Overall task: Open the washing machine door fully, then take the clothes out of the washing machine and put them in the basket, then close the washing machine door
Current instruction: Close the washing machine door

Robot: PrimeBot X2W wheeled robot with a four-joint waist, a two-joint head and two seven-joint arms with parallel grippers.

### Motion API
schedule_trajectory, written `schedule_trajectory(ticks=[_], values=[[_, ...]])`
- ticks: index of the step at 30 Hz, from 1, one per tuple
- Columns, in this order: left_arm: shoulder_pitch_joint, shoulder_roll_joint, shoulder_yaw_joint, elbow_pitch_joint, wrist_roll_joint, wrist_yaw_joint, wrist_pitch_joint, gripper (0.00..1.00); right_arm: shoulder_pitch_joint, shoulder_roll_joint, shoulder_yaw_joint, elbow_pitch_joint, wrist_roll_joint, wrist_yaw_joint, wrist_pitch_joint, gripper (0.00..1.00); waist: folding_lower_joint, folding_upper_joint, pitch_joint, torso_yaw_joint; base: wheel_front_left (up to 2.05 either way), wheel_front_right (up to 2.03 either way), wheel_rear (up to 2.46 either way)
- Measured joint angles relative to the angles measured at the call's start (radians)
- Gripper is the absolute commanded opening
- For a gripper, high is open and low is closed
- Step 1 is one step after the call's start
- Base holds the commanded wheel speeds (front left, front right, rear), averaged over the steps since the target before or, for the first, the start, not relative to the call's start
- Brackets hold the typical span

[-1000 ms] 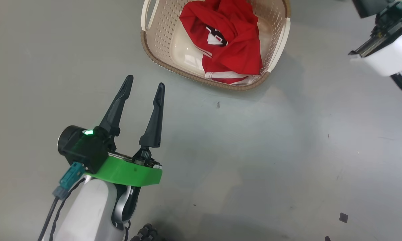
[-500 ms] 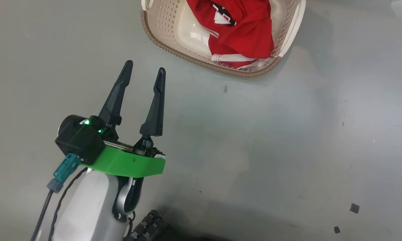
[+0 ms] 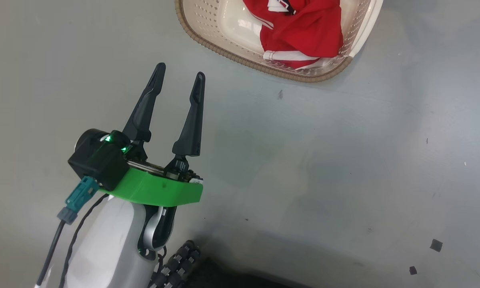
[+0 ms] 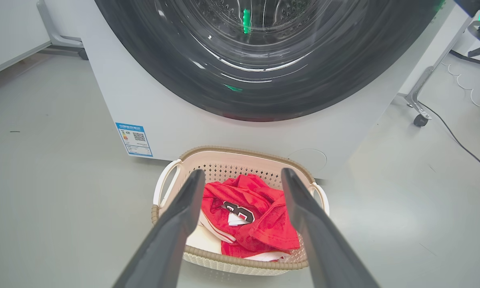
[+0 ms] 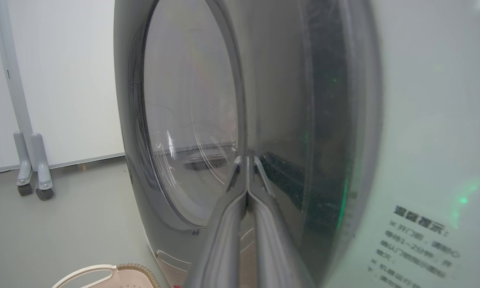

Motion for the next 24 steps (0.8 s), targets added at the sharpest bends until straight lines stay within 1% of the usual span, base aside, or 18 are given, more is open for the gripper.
schedule_trajectory(ticks=[10,17,24], values=[[0.0,0.0,-0.005,0.004,-0.003,0.001,0.0,1.0,-0.036,0.004,-0.009,0.054,0.011,0.012,0.007,0.0,0.0,0.0,0.009,0.008,0.0,0.0,0.0],[-0.004,-0.001,-0.019,0.006,-0.012,0.002,0.0,1.0,-0.057,0.024,-0.013,0.079,0.011,0.022,0.005,0.0,0.0,0.0,0.015,0.011,0.0,0.0,0.0],[-0.014,-0.001,-0.016,0.021,-0.015,0.005,0.0,1.0,-0.057,0.037,0.002,0.124,0.009,0.022,-0.027,0.0,-0.0001,0.0,0.001,0.009,0.0,0.0,0.0]])
